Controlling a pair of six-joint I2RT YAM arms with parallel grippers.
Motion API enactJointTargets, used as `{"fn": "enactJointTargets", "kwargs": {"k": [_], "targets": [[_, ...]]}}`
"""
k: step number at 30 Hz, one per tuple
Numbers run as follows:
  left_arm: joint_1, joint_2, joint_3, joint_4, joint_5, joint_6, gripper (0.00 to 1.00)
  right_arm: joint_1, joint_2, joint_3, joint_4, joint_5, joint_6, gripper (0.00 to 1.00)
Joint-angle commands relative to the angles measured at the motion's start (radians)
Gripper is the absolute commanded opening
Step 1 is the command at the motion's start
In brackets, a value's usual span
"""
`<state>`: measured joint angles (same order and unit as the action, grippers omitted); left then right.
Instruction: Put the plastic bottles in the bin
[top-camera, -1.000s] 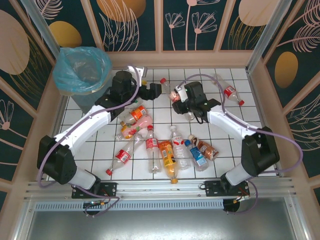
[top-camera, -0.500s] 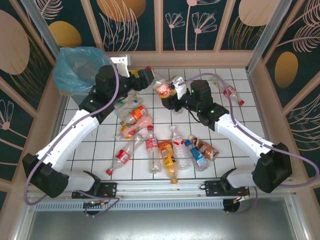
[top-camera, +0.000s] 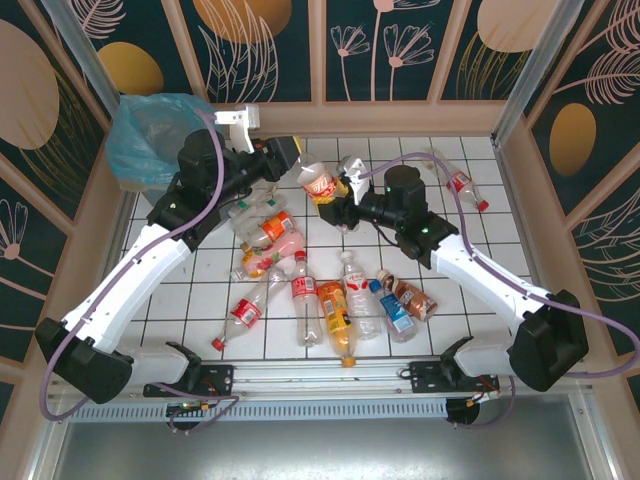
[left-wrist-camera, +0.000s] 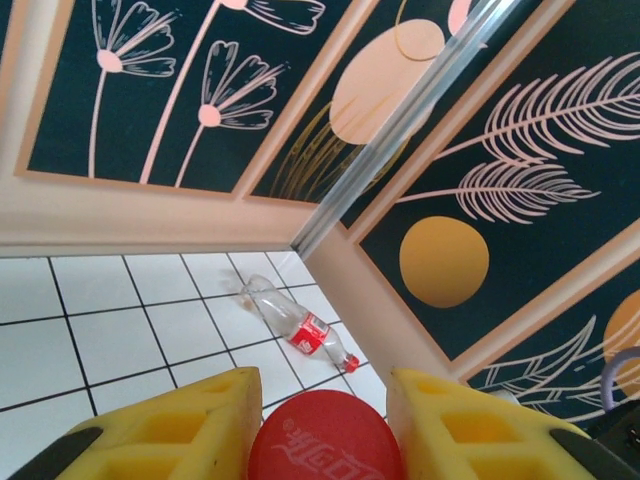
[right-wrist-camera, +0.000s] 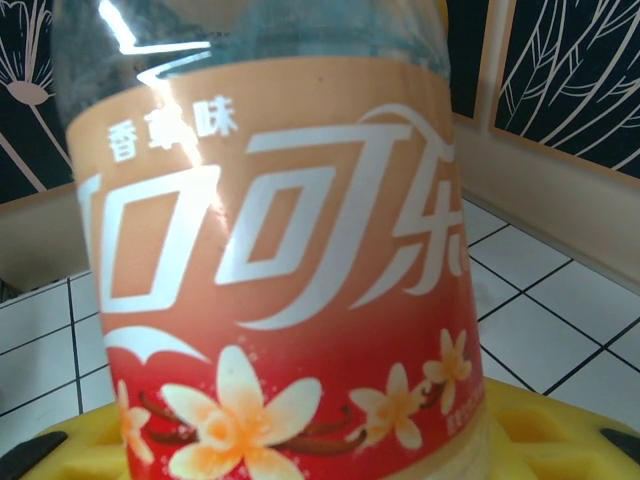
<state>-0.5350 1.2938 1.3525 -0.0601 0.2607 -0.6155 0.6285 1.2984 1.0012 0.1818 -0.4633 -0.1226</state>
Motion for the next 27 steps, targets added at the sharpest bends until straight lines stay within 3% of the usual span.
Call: {"fn": "enactJointTargets", "kwargs": {"k": [1,8,10,14,17,22,27], "targets": [[0.0,0.0,0.034,0.003,0.057,0.008,0.33,0.009,-0.03,-0.008,0.074,-0.015,0.011,0.49],[0.0,0.01,0.061,-0.03,-0.003,0.048,0.15,0.009,-0.03,-0.012,0.087,-0.007,0.011,0.61],[0.0,0.003,0.065,-0.031,-0.041,0.051,0.11,0.009,-0.034,-0.012,0.104,0.016,0.019,0.69],[-0.001,-0.01,0.082,-0.021,-0.125,0.056,0.02,0.01,-0.043,-0.018,0.145,0.073,0.038,0.99],[0.0,-0.018,0.119,-0.028,-0.209,0.08,0.0,0.013,-0.058,-0.016,0.169,0.134,0.038,0.99],[0.001,-0.002,0.241,-0.11,-0.449,0.187,0.0,0.014,-0.084,-0.004,0.182,0.243,0.023,0.99],[0.038,0.053,0.403,-0.201,-0.635,0.307,0.0,0.017,-0.078,0.024,0.185,0.268,0.017,0.99]]}}
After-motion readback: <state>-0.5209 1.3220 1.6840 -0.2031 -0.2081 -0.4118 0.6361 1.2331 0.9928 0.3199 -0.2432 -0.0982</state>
